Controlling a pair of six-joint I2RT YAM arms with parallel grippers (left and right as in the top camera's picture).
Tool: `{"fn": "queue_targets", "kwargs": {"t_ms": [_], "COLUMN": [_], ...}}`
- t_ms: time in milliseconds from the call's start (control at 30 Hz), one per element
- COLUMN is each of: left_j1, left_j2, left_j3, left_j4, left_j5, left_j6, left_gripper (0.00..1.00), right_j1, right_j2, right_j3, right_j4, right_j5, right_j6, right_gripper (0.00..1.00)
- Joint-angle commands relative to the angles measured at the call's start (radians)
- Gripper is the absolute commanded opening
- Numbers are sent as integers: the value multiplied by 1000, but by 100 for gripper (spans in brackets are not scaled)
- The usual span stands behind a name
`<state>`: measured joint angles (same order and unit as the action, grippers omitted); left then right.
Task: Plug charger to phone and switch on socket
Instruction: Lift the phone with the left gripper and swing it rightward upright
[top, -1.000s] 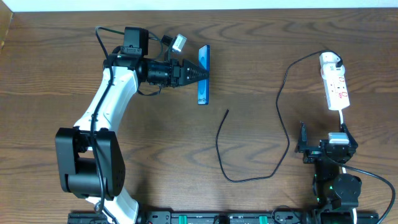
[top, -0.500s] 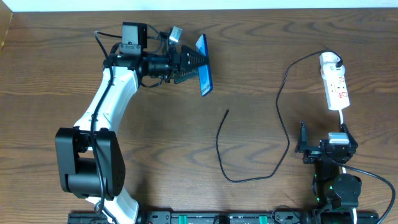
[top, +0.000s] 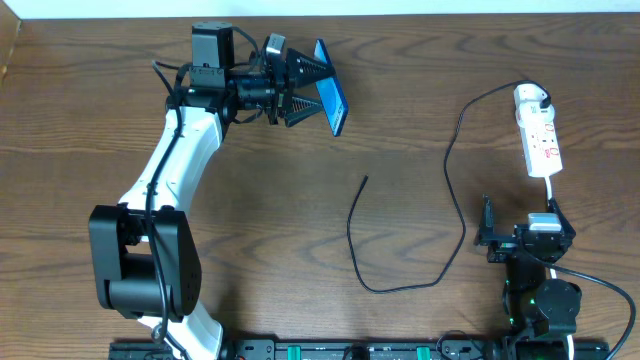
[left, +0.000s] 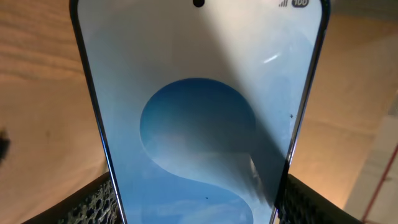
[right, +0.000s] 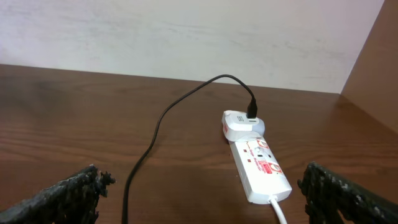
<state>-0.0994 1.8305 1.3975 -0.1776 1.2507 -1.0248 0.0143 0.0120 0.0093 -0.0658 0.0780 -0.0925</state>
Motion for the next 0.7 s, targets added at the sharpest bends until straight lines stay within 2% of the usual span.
{"fn": "queue_targets", "kwargs": {"t_ms": [0,267,667], "left_j1": [3,3,3], "left_j2": [-30,-30,-30], "left_j3": [17,17,17], "left_j4": [8,8,8], "left_j5": [31,31,32], "left_j6": [-146,-249,-479], "left_gripper": [8,7,7], "right_j1": [-2,-2,-2], "right_j2": [-5,-5,-5], "right_j3": [-4,-4,-4], "right_j4": [-2,-2,-2], "right_j5": [-3,-3,-3], "right_j6": [-13,-13,-13], "right_gripper": [99,99,99]}}
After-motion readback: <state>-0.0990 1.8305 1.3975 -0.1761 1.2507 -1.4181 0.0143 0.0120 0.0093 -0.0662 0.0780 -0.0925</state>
